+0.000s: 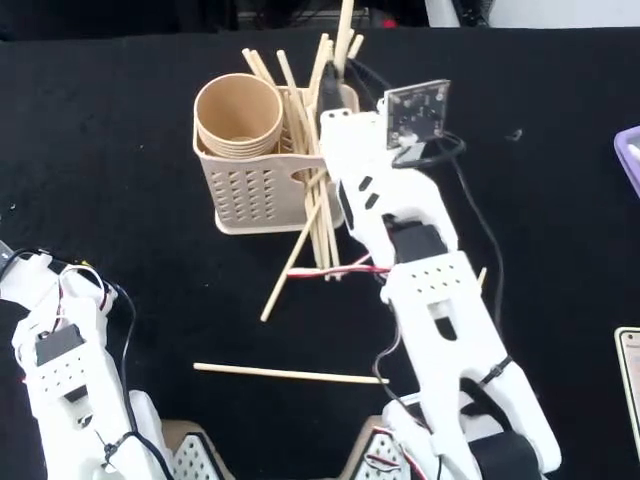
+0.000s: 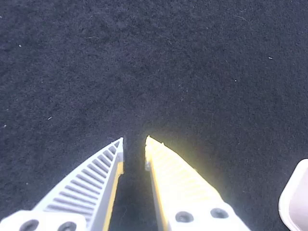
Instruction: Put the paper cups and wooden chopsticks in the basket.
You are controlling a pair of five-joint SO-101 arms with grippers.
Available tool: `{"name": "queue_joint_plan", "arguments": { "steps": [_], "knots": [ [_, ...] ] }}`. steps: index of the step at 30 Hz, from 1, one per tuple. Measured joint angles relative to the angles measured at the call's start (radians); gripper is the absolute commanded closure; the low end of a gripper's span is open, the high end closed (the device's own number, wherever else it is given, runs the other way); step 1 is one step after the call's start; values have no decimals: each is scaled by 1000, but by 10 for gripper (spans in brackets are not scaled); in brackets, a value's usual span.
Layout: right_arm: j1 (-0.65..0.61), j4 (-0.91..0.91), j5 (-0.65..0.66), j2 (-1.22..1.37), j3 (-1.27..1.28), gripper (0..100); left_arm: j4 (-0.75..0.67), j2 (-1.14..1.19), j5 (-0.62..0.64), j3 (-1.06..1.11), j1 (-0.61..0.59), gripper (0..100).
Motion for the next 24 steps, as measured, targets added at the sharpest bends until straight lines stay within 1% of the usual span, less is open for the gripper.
{"name": "queue_joint_plan", "arguments": {
  "steps": [4, 10, 13, 16, 18, 20, 22, 24],
  "knots": [
    [-3, 100, 2, 0, -32, 871, 0, 0, 0, 0, 0, 912],
    [-3, 120, 0, -11, -43, 881, 0, 0, 0, 0, 0, 912],
    [-6, 157, 0, -86, -43, 881, 0, 0, 0, 0, 0, 912],
    [-18, 239, 0, -207, -43, 881, 0, 0, 0, 0, 0, 912],
    [-18, 333, 0, -310, -49, 881, 0, 0, 0, 0, 0, 912],
    [-17, 465, 2, -413, -81, 881, 0, 0, 0, 0, 0, 912],
    [-17, 634, 34, -519, -114, 881, 0, 0, 0, 0, 0, 912],
    [11, 819, 86, -597, -135, 881, 0, 0, 0, 0, 0, 912]
  ]
}}
